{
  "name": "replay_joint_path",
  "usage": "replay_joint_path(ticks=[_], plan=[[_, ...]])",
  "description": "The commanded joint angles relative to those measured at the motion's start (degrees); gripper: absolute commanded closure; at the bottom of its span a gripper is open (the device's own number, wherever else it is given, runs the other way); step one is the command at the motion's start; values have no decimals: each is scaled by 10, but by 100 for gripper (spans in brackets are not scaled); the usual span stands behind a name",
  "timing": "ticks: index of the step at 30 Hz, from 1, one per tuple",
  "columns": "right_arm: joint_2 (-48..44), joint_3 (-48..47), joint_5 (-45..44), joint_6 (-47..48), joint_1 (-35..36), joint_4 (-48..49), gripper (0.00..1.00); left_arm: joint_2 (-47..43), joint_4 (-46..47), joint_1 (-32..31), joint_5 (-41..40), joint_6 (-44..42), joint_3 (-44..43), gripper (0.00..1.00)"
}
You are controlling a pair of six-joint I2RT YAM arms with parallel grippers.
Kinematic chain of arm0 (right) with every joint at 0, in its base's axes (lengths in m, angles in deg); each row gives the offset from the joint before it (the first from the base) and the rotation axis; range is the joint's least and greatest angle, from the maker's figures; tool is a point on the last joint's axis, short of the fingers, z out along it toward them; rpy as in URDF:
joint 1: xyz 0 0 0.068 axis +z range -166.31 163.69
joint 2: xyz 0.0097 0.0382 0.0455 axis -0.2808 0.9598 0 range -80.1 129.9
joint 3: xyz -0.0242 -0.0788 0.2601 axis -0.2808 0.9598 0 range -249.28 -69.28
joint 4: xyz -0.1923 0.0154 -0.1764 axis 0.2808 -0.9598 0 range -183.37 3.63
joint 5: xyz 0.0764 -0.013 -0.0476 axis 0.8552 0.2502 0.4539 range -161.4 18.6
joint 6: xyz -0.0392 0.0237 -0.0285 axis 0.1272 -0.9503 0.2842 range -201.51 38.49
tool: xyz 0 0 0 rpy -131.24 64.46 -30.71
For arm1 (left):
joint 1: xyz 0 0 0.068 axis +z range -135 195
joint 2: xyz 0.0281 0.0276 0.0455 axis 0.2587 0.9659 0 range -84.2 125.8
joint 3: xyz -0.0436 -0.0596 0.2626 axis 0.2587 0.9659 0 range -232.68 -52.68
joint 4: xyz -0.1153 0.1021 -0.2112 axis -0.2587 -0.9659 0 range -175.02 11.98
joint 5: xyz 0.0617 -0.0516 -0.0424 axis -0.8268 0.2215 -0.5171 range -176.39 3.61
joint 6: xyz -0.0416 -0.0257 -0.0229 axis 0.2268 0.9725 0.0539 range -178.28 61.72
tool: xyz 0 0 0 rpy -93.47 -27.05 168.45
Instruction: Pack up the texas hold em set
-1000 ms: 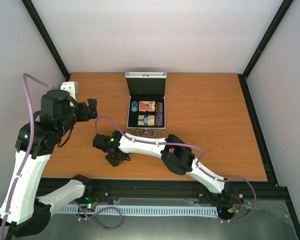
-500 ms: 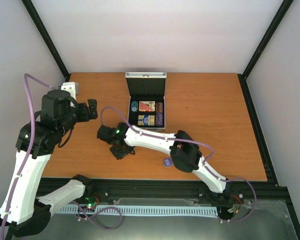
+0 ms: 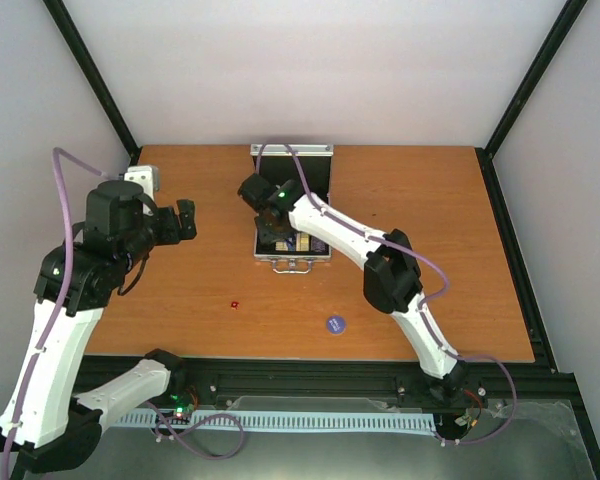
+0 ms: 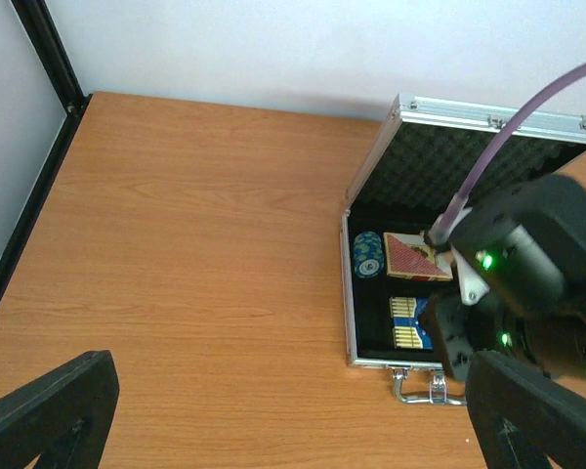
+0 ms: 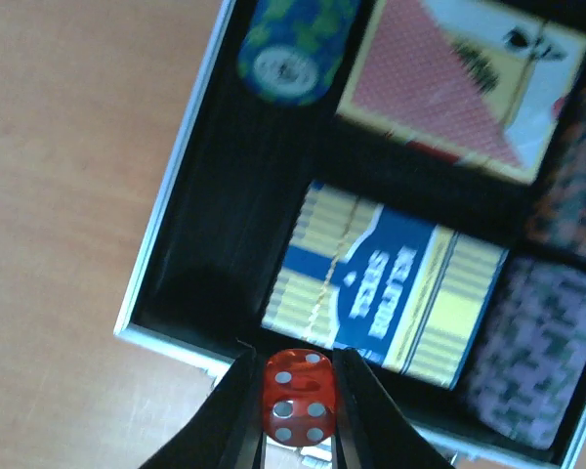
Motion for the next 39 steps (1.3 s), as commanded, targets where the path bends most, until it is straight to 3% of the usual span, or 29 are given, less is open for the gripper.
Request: replay_joint_path(ticks=[1,13,39], plan=[[29,-29,-40,-3,-28,43,94,2,0,-2,-1,5,3,0],[75,-27,-71,8,-75,85,95,22,-3,-2,-16,1,5,0],[128,-12,-47,5,-117,103,95,66,15,-2,-14,3,11,0]])
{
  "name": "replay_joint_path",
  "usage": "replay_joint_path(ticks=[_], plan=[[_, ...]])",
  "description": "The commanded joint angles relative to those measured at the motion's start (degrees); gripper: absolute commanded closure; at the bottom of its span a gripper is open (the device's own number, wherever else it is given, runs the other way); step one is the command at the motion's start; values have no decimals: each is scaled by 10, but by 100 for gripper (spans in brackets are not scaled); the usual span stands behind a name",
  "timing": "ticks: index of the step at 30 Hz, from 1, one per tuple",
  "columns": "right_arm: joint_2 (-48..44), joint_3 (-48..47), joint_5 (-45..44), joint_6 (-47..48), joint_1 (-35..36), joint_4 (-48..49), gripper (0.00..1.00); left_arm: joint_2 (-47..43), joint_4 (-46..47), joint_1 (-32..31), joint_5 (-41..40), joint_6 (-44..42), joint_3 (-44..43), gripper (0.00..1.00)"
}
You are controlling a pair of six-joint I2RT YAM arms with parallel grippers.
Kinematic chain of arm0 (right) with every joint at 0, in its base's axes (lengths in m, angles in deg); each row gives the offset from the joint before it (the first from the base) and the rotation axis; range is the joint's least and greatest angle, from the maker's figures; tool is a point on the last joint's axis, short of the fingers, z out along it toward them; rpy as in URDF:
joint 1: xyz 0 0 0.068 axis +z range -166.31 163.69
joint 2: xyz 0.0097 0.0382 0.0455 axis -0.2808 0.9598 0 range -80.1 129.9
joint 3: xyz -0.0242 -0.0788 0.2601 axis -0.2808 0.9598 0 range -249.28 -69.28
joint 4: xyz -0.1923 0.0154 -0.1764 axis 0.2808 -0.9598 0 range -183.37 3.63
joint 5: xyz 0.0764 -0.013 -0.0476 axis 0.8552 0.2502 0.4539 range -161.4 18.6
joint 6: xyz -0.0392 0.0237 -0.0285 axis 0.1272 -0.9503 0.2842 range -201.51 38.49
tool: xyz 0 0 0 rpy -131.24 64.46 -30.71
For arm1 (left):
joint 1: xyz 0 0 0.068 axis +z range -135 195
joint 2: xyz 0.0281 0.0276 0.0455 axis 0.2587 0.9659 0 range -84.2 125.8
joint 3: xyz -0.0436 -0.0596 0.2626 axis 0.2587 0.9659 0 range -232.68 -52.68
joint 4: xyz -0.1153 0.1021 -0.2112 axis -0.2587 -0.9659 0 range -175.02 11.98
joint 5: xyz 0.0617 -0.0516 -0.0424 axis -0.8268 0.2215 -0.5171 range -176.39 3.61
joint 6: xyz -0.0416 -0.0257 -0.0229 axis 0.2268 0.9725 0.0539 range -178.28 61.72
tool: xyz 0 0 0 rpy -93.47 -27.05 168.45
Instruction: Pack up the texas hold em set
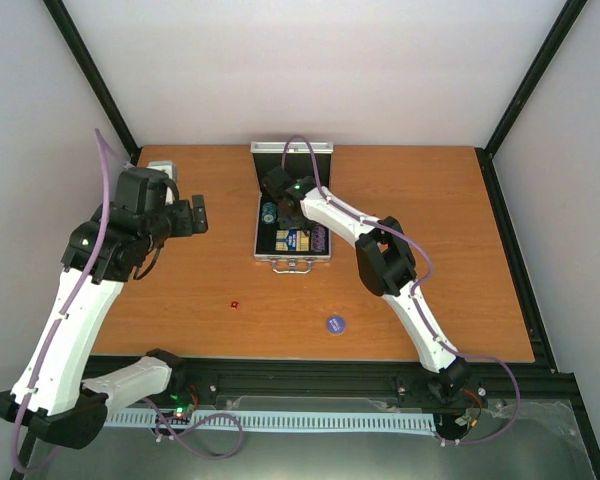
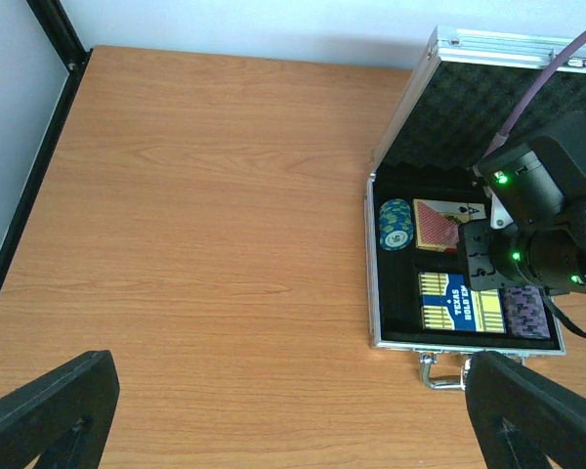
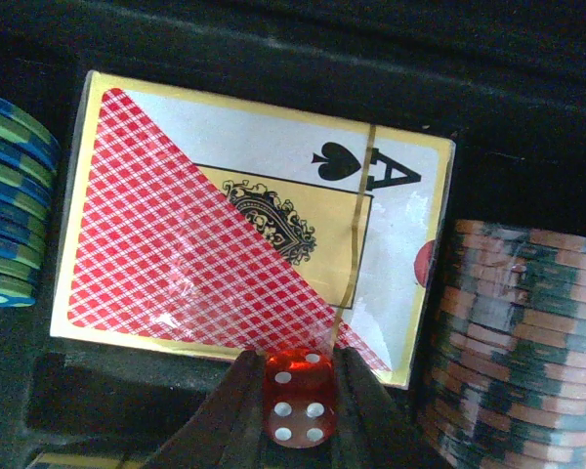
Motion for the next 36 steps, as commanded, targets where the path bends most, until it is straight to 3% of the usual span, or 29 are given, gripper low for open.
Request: replay_joint_path(ticks=[1,18,31,36], plan=[[22,6,0,-5,-12,3,95,3,14,-2,-2,3,1,0],[-3,39,8,-36,-11,-19,95,-2,15,-2,-4,2,1,0],[-9,49,31,-94,-11,-32,88,-7,12,-2,-2,4,1,0],[-14,57,38,-101,-10,-23,58,-8,11,-2,-2,3,0,0]])
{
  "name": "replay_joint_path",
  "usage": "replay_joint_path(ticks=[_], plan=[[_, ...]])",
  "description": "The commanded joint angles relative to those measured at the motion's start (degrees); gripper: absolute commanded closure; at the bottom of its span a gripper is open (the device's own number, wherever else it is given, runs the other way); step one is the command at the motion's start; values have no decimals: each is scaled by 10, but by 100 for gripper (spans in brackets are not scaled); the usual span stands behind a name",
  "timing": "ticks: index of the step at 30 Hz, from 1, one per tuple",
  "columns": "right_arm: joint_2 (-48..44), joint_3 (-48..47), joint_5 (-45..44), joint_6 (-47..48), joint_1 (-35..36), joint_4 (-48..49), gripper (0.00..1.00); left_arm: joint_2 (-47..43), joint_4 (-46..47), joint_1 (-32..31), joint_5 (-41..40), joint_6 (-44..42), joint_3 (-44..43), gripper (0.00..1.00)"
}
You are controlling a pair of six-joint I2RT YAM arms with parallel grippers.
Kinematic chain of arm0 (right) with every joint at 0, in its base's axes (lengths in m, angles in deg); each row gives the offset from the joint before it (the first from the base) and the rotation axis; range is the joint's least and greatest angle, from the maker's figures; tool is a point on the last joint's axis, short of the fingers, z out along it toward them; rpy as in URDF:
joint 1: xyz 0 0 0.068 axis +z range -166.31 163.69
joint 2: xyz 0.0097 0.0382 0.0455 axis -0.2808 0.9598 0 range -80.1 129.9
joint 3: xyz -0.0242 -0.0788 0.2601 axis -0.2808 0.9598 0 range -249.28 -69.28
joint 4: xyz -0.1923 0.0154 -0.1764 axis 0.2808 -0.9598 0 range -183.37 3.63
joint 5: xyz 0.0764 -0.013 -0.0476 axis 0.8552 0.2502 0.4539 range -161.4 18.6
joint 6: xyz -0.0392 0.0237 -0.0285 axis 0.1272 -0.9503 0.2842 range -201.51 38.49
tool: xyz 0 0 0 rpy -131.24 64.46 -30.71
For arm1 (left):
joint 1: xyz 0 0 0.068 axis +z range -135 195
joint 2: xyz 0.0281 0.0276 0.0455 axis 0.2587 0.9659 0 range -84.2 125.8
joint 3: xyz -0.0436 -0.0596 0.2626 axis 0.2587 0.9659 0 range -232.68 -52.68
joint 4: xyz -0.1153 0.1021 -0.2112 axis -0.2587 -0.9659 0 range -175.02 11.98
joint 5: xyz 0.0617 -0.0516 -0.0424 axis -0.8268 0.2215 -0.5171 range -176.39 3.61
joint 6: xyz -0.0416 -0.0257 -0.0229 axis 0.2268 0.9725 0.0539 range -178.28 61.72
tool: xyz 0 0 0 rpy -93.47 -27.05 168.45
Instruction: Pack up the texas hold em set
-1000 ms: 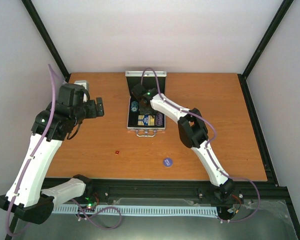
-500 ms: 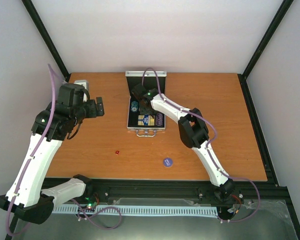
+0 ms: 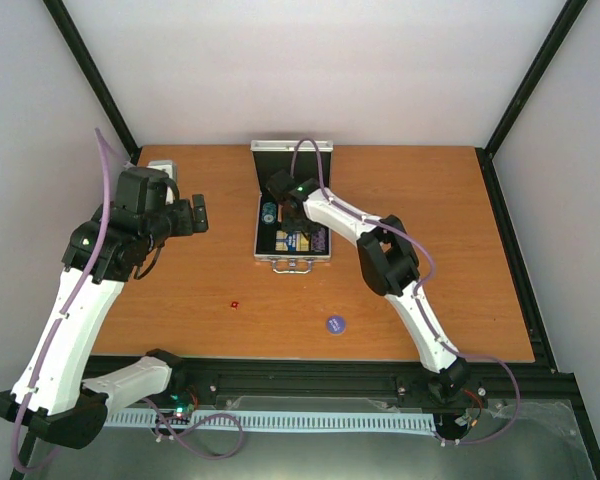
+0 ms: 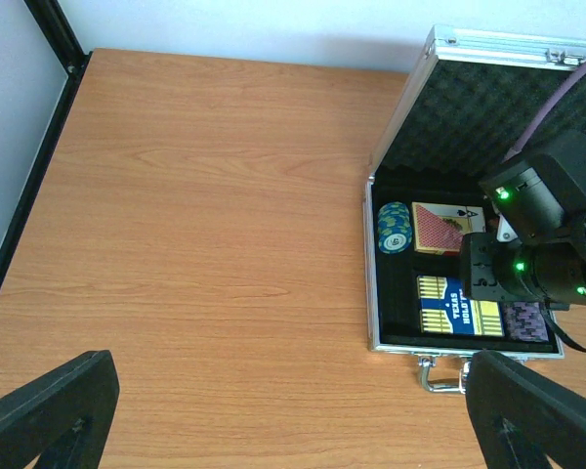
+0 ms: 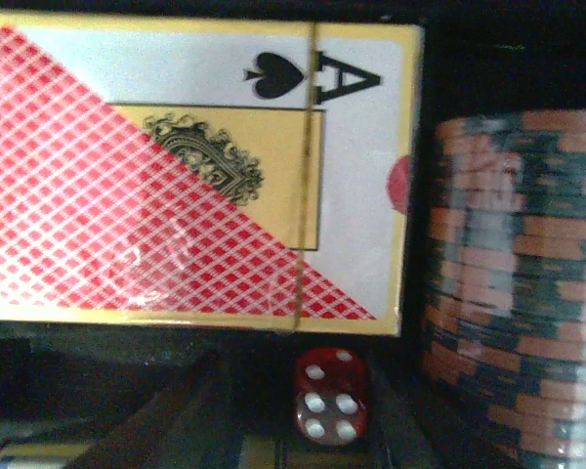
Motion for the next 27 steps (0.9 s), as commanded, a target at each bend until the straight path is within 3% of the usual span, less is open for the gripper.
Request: replay_joint_path(ticks=[1,5,7,16,27], plan=[[1,14,13,-18,-7,-20,53,-9,6,-2,-2,2,-1,0],[-5,14,4,-8,-7,-14,30,-9,6,-2,-7,-1,0,0],[-11,12,0,2,-7,-8,24,-8,6,-2,-9,-2,2,0],[-52,-4,-17,51,2,14,22,-5,11,-2,-5,-5,0,0],[-101,-3,42,109,22,30,25,-3,14,-2,-3,-3,-4,0]])
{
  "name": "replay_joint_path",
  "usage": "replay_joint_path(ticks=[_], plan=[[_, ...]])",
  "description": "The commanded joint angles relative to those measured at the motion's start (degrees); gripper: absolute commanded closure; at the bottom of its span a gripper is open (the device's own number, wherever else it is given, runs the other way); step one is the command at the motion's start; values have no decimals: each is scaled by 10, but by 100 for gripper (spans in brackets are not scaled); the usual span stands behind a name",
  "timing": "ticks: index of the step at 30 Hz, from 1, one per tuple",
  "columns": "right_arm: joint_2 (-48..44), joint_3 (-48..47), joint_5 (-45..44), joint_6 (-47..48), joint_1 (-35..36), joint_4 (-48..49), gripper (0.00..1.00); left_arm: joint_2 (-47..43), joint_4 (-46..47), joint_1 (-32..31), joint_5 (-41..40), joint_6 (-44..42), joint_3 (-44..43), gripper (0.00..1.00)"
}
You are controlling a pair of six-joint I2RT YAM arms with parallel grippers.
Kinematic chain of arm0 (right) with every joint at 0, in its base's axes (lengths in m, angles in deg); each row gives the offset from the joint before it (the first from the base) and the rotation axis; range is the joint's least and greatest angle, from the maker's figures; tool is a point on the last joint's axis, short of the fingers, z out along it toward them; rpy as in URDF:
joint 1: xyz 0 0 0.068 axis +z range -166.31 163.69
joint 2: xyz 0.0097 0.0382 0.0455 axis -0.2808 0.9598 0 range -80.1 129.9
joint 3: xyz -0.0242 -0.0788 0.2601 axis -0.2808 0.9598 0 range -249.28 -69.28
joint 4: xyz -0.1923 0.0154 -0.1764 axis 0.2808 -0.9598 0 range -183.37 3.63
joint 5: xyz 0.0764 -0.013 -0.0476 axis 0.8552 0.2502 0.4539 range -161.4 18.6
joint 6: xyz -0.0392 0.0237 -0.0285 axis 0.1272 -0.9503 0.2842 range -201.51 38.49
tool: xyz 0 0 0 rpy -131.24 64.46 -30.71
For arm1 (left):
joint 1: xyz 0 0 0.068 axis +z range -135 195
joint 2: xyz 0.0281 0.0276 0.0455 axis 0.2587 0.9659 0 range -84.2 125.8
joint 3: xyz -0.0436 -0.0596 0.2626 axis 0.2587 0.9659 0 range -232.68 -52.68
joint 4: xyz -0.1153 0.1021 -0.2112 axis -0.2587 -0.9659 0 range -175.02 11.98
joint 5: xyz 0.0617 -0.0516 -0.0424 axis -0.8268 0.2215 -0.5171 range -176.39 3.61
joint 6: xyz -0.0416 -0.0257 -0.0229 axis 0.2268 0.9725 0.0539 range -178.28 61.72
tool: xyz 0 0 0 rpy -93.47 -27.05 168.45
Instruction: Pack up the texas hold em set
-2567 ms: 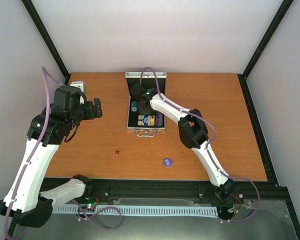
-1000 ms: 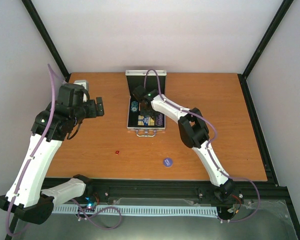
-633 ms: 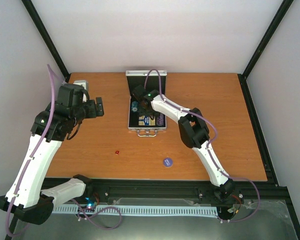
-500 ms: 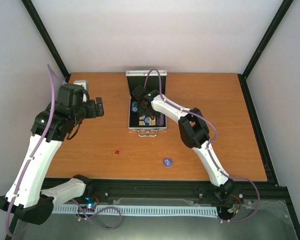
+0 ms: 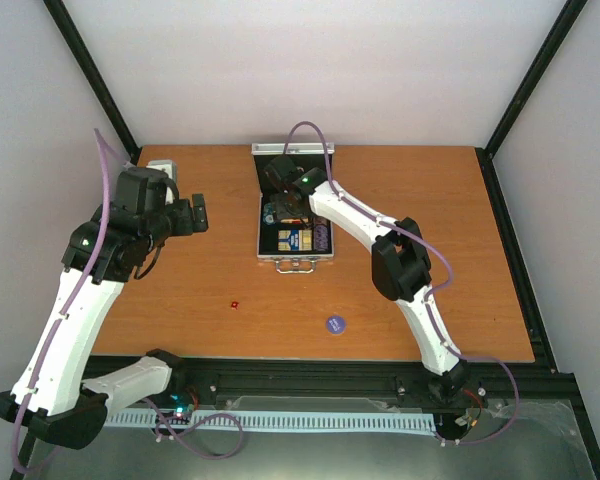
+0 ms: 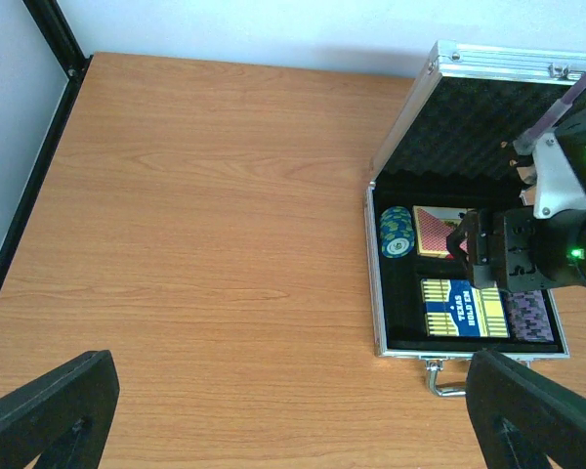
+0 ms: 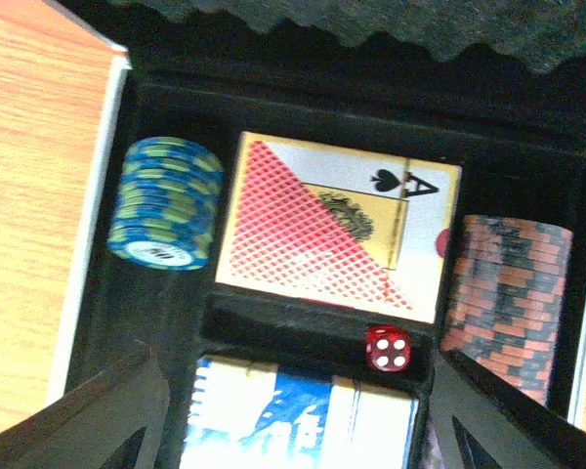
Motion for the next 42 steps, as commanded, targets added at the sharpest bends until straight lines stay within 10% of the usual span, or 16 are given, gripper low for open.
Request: replay_joint_path(ticks=[1,20,42], plan=[[-34,-3,29,37,19,1,25,-2,10,-2,-2,-2,-6,0],[-63,105,113,18,243,-36,30,-7,-15,-2,-6,0,-60,0],[59,16,134,25,262,-48,36,-30,-23,-2,4,0,-46,0]])
